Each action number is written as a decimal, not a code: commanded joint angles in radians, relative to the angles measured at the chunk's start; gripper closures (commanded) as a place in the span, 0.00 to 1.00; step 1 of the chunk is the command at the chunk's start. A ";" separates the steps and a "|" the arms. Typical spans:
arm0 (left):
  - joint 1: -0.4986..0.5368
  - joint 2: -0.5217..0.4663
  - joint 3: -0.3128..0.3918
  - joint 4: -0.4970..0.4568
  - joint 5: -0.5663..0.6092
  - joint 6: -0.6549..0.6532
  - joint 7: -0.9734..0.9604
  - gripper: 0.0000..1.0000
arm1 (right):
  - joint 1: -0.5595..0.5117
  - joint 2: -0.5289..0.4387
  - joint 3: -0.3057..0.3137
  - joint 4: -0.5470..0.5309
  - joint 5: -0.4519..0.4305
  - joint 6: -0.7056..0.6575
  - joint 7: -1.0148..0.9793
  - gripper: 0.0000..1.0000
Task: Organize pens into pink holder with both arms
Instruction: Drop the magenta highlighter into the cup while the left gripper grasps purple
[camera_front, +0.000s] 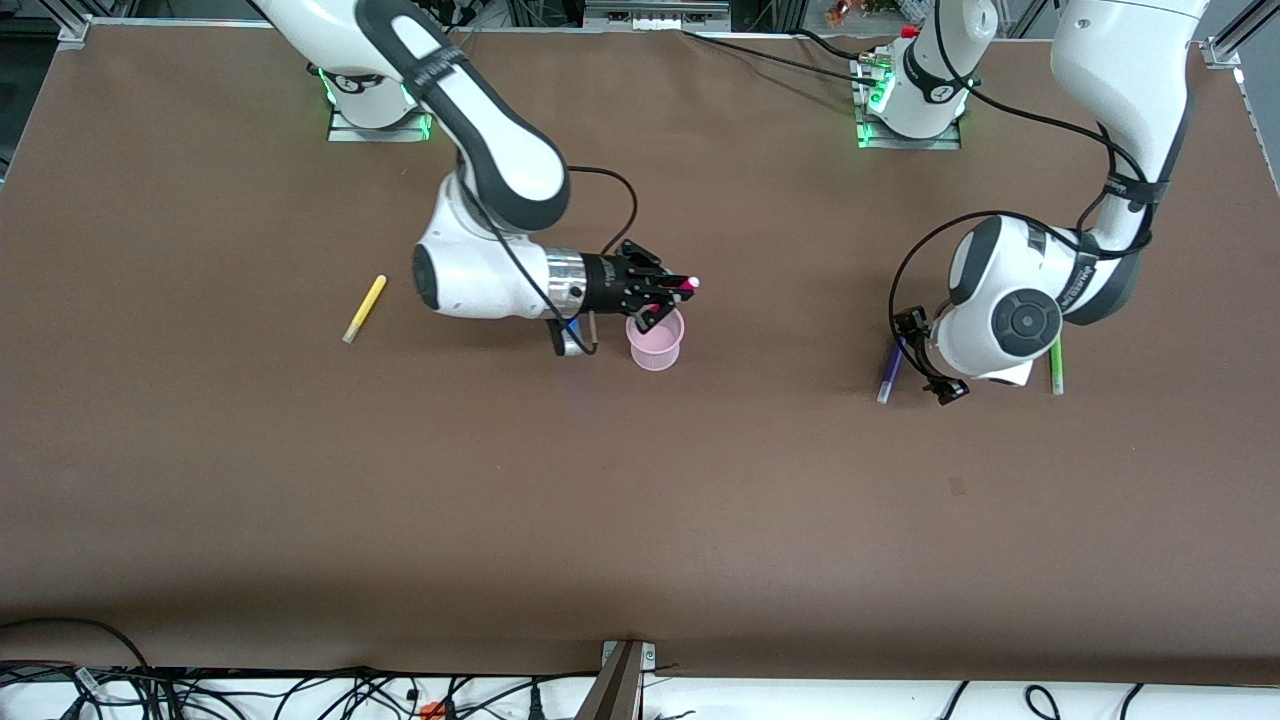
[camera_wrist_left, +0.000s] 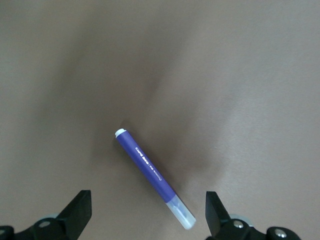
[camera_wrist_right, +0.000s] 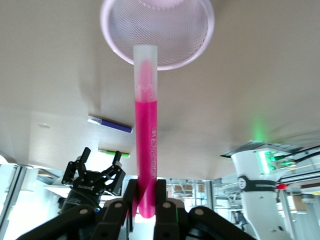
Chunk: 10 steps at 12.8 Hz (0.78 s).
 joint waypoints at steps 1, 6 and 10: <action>-0.006 -0.037 -0.001 -0.100 0.023 0.095 -0.039 0.00 | 0.032 0.014 0.001 0.017 0.059 0.045 -0.006 1.00; -0.006 -0.018 0.004 -0.158 0.046 0.195 -0.044 0.00 | 0.031 0.059 0.000 0.011 0.059 0.046 -0.079 1.00; -0.006 -0.006 0.007 -0.191 0.048 0.262 -0.055 0.00 | 0.019 0.073 -0.008 0.011 0.050 0.039 -0.105 0.89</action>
